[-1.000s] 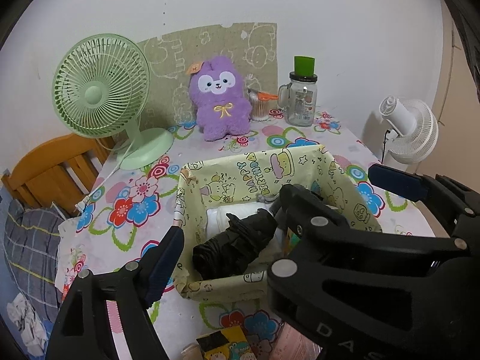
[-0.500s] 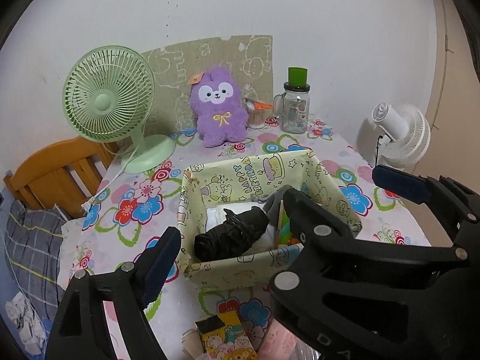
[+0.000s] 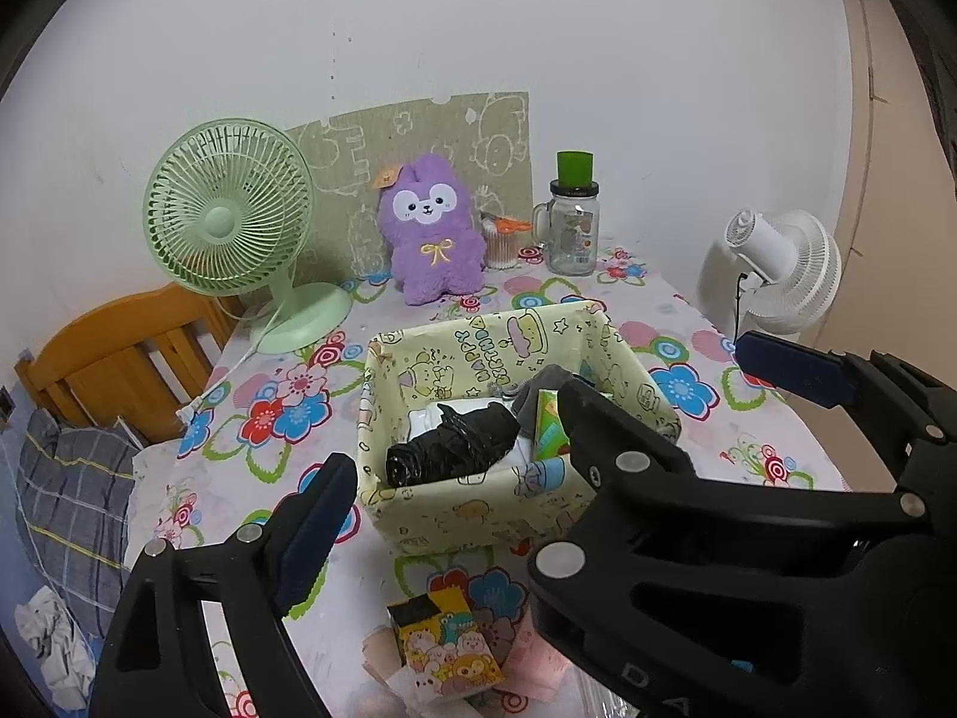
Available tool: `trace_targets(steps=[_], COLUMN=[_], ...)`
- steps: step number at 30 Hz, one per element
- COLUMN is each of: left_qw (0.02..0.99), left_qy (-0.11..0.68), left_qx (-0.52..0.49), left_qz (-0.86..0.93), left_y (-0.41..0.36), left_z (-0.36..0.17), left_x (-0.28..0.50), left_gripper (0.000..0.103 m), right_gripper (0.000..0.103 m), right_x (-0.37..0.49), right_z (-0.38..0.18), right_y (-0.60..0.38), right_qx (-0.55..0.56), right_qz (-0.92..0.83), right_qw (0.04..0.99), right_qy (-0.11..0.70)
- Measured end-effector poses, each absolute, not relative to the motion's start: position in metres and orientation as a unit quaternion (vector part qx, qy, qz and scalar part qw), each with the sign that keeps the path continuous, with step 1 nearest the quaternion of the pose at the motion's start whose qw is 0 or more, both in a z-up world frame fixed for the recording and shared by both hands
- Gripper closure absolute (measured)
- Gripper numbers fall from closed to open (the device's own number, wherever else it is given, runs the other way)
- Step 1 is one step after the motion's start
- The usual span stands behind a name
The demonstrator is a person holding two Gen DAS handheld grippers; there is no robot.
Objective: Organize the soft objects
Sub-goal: 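Withdraw both tools from the fabric box toward the remaining items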
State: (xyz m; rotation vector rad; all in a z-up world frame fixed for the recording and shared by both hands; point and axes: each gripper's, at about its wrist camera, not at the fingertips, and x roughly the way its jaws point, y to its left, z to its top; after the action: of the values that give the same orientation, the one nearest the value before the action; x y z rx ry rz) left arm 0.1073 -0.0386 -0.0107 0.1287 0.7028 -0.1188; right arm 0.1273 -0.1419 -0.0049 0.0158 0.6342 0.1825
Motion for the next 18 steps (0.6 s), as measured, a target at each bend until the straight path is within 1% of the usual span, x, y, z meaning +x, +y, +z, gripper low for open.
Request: trace_targets(steps=[6,18], left_qw=[0.939,0.937], left_qy=[0.332,0.339], left_qx=[0.066,0.063], left_qz=[-0.058,-0.056], left_y=[-0.037,-0.035], left_z=[-0.008,-0.018], left_x=[0.092,0.069], left_gripper=[0.013,0.012], right_gripper=[0.015,0.015], right_x=[0.112,0.086], right_z=[-0.001,-0.008], right_y=[-0.142,-0.140], right_qx=[0.003,0.005], right_qz=[0.090,0.091], right_qw=[0.949,0.949], right_qy=[0.302,0.303])
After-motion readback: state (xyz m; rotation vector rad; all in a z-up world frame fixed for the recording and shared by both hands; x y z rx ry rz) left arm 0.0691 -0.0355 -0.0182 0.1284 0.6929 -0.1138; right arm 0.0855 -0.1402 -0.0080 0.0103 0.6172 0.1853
